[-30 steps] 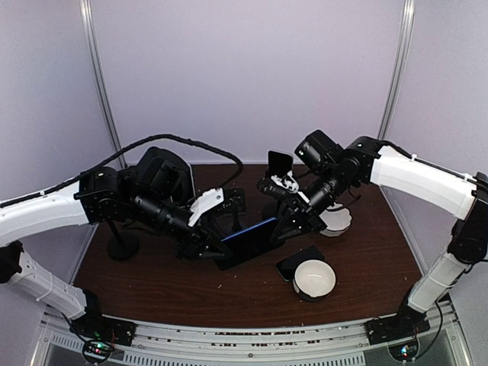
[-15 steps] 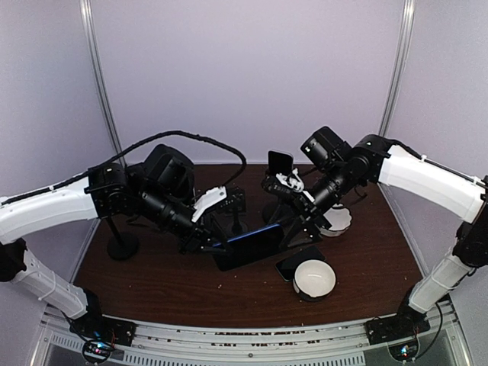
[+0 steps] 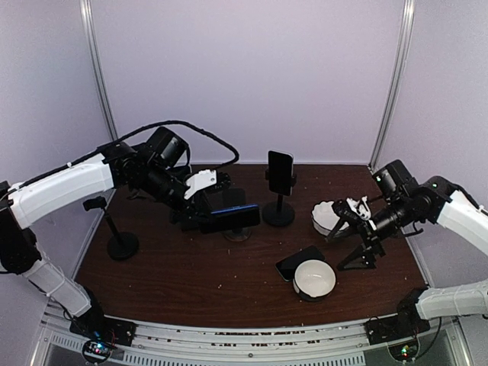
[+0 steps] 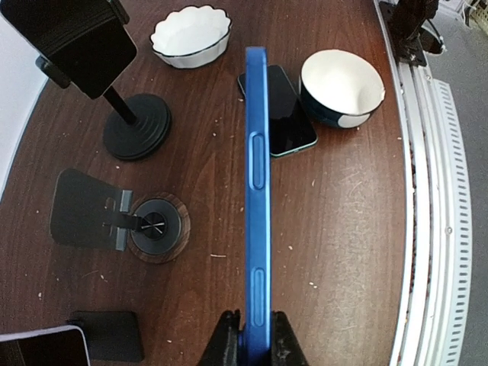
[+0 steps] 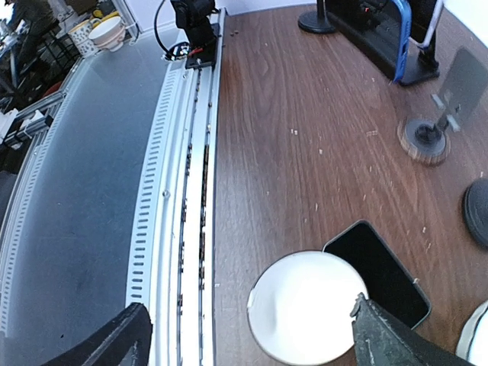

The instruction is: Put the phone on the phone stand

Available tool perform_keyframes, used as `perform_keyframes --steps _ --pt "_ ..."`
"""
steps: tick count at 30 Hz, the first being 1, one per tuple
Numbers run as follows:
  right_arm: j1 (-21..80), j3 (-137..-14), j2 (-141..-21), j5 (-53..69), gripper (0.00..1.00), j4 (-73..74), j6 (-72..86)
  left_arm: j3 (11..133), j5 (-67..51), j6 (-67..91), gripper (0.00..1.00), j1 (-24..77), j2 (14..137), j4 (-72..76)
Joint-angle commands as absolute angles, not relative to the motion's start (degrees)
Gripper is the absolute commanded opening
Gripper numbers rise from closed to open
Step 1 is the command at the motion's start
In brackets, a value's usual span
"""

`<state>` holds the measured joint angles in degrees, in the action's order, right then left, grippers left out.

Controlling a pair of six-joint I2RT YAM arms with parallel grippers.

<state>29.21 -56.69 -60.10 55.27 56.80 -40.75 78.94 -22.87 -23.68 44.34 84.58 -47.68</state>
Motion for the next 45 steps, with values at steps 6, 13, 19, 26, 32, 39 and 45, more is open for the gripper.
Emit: perform_keyframes --steps 6,13,19,26,32,39,45 --pt "26.28 -50.19 -56.56 56.89 0.92 47.71 -41.0 92.37 -26.01 -32.77 0.0 36.96 99.91 -47.08" --pt "26.28 -49.07 -57.06 57.56 0.91 47.17 -41.42 98.21 -26.53 -34.21 0.0 35.14 107.61 -46.44" --pt "26.28 -49.07 -57.37 57.44 0.9 47.14 -41.38 102.93 -26.84 -35.28 0.0 34.49 111.38 -46.43" --pt "26.28 -49.22 -57.89 56.78 0.9 46.97 -41.39 105.53 -28.05 -35.34 0.0 32.85 114.46 -47.8" --pt "26.28 -49.3 -58.35 56.86 0.9 47.16 -41.4 107.22 -28.28 -35.76 0.0 32.36 116.1 -48.7" --pt "26.28 -49.18 -58.61 56.58 0.9 47.06 -41.42 108.52 -28.92 -35.67 0.0 31.52 118.48 -48.71" --pt "26.29 -49.26 -59.1 55.87 0.89 46.49 -41.21 109.92 -29.66 -36.32 0.0 30.82 120.38 -50.33"
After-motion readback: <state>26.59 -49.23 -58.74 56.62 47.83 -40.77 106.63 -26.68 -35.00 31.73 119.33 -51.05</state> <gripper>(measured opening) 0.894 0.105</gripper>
